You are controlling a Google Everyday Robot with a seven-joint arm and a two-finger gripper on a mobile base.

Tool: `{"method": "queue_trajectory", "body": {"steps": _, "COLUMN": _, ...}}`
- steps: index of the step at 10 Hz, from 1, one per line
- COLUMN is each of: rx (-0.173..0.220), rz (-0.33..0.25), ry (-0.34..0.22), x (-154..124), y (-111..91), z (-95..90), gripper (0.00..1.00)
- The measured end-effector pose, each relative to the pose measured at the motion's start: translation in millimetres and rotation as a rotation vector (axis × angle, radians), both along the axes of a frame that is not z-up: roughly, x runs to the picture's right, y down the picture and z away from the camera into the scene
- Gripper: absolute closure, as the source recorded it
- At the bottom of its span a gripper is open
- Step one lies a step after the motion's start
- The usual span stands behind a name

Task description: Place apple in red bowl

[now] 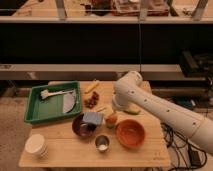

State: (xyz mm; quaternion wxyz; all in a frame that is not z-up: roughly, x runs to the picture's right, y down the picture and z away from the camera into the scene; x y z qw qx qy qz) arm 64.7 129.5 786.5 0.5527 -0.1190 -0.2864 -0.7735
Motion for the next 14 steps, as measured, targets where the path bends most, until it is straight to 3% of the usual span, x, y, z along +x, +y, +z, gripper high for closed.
{"method": "queue_trajectory", "body": {"steps": 3, "rx": 0.004, "rz": -0.021, "ry": 0.031, "x": -3.2, "y": 4.1, "z": 12.2, "gripper": 0.2}}
{"method": "queue_trajectory", "body": {"steps": 7, "rx": 0.003, "rz": -0.035, "ry": 0.044, "x": -4.6, "y": 7.0, "z": 19.7, "gripper": 0.44}}
{"method": "queue_trajectory", "body": {"steps": 9, "rx": 0.005, "rz": -0.04, "ry": 0.042, "x": -4.7, "y": 6.7, "z": 20.2, "gripper": 0.65}}
{"method": "queue_trajectory", "body": {"steps": 14, "rx": 0.021, "rz": -0.04, "ry": 0.019, "x": -3.6, "y": -1.8, "z": 9.6, "gripper": 0.69}}
